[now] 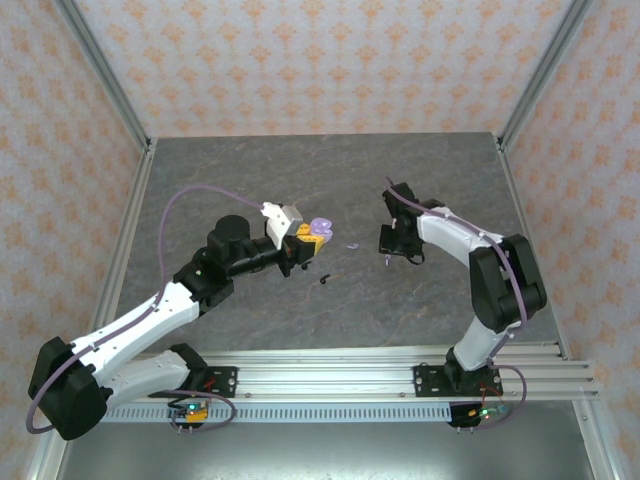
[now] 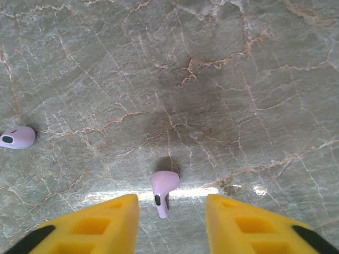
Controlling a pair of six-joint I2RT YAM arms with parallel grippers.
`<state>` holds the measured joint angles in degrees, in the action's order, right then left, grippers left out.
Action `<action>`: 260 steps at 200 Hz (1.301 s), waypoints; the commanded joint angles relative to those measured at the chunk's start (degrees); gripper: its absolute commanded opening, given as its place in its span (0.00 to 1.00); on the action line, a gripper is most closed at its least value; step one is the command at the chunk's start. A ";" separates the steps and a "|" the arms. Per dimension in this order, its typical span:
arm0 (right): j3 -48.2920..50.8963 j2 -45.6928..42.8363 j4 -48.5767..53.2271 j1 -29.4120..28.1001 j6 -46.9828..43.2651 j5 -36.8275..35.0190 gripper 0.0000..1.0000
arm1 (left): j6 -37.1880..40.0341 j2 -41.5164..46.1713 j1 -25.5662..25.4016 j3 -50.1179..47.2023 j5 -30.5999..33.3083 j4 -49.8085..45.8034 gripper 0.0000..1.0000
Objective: Insert the wireless bluetooth earbuds into the charging case
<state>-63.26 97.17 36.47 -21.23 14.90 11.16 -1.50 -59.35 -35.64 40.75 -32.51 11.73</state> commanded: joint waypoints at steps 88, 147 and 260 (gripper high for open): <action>-5.23 7.33 2.42 -2.58 2.52 -5.18 0.41 | 0.22 1.17 -0.30 1.28 0.41 0.14 0.10; -5.09 8.31 2.36 -2.81 3.11 -5.21 0.37 | 0.10 1.17 -0.30 1.08 0.43 0.39 0.10; -5.73 10.30 3.29 -2.94 3.15 -5.06 0.33 | 0.01 1.70 -0.30 0.58 0.72 0.17 0.10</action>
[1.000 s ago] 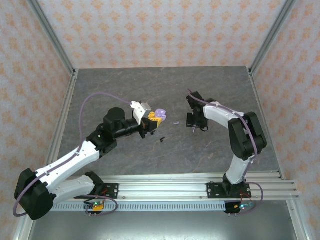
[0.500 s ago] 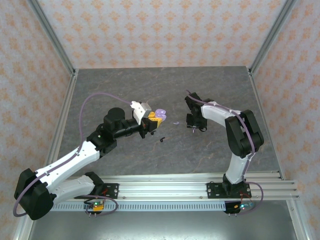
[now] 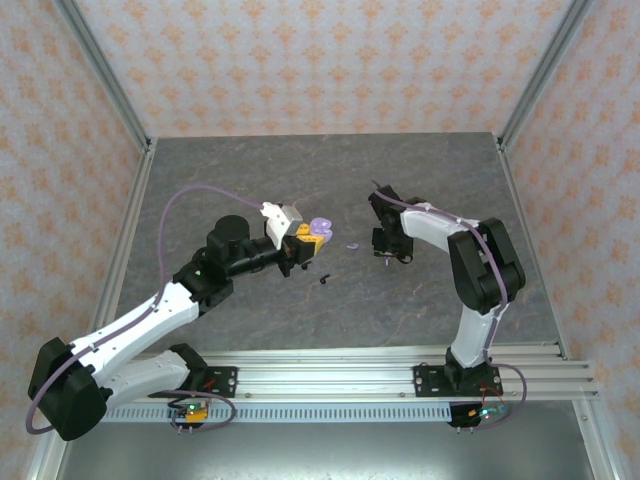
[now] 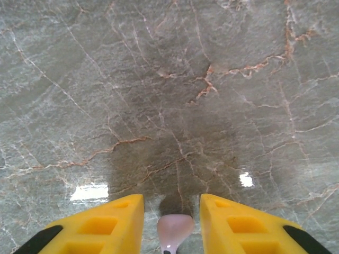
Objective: Insert the wireless bluetooth earbuds into the charging case
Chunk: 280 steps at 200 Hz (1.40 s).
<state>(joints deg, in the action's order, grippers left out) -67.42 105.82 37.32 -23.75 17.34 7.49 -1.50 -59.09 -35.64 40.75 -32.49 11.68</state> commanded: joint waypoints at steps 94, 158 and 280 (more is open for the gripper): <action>-1.20 1.17 4.07 -0.81 1.02 -1.99 0.30 | -0.09 1.43 -0.31 0.56 0.85 0.24 0.10; -0.87 0.91 4.36 -0.78 1.23 -2.22 0.29 | -0.26 1.78 -0.31 0.64 0.85 -0.07 0.10; 0.89 -1.58 -0.07 -0.71 -1.89 0.23 0.19 | -0.35 1.87 -0.31 0.90 1.29 -1.14 0.10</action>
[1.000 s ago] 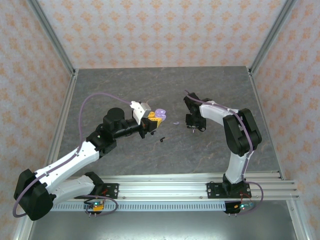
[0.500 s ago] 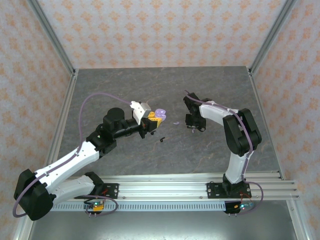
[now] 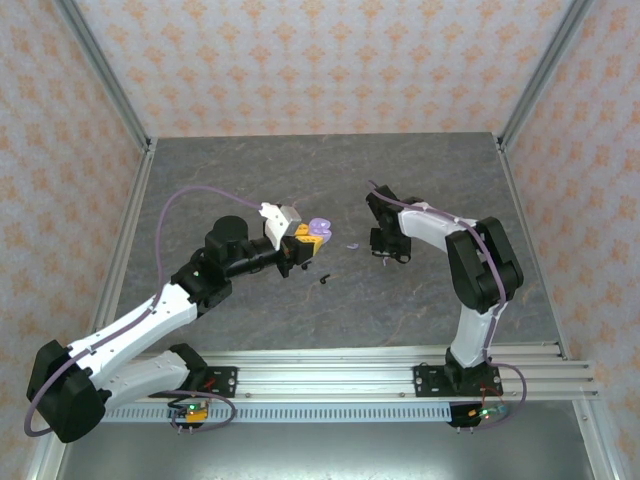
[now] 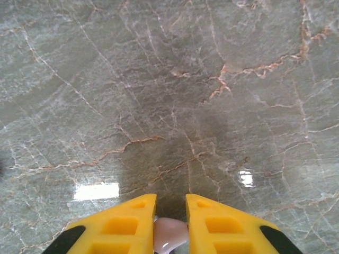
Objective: Insert the wireless bluetooth earbuds into the charging case
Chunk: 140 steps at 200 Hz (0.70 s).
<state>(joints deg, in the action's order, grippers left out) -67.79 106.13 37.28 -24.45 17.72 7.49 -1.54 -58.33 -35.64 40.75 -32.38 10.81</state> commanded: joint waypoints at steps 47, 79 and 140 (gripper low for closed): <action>-0.59 0.99 2.76 0.01 -4.71 -0.31 0.23 | -0.30 1.02 -0.31 0.99 1.26 -0.26 0.10; -0.68 1.66 4.24 0.01 -4.38 -1.03 0.30 | -0.22 1.02 -0.34 0.87 1.40 -0.49 0.10; 0.07 0.27 4.70 -0.02 -3.62 -0.20 0.32 | -0.22 1.11 -0.39 0.69 1.51 -0.47 0.10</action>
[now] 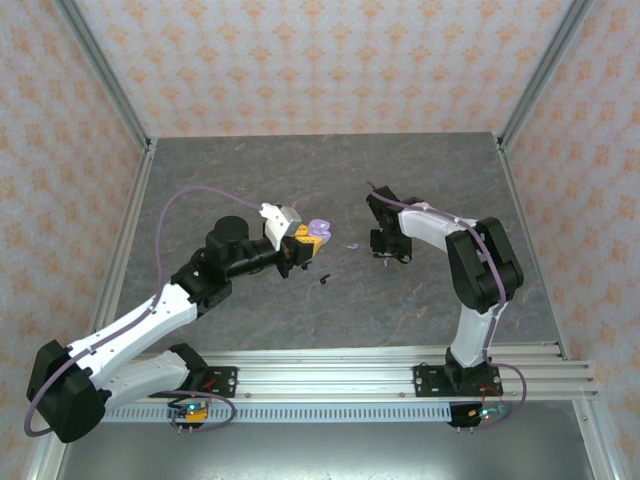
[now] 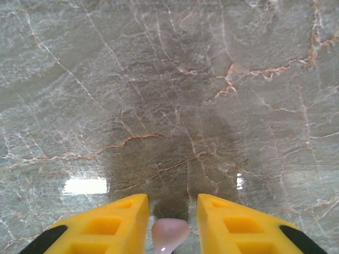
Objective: Insert the wireless bluetooth earbuds into the charging case
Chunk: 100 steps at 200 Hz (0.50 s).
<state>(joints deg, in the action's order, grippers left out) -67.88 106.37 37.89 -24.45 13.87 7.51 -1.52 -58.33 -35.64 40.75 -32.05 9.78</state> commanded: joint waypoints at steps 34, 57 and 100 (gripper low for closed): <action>0.12 0.25 4.46 -0.01 1.24 0.09 0.32 | -0.41 1.02 -0.39 0.73 1.23 0.70 0.10; 0.60 -0.58 4.42 0.00 1.67 -0.05 0.32 | -0.46 1.11 -0.39 0.71 1.20 0.73 0.10; 1.00 -1.16 4.80 0.01 2.35 -0.32 0.31 | -0.58 1.36 -0.40 0.60 1.20 0.62 0.10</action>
<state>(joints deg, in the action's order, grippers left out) -67.88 106.34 37.95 -24.45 15.18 7.49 -1.67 -58.33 -35.64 40.75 -32.03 9.78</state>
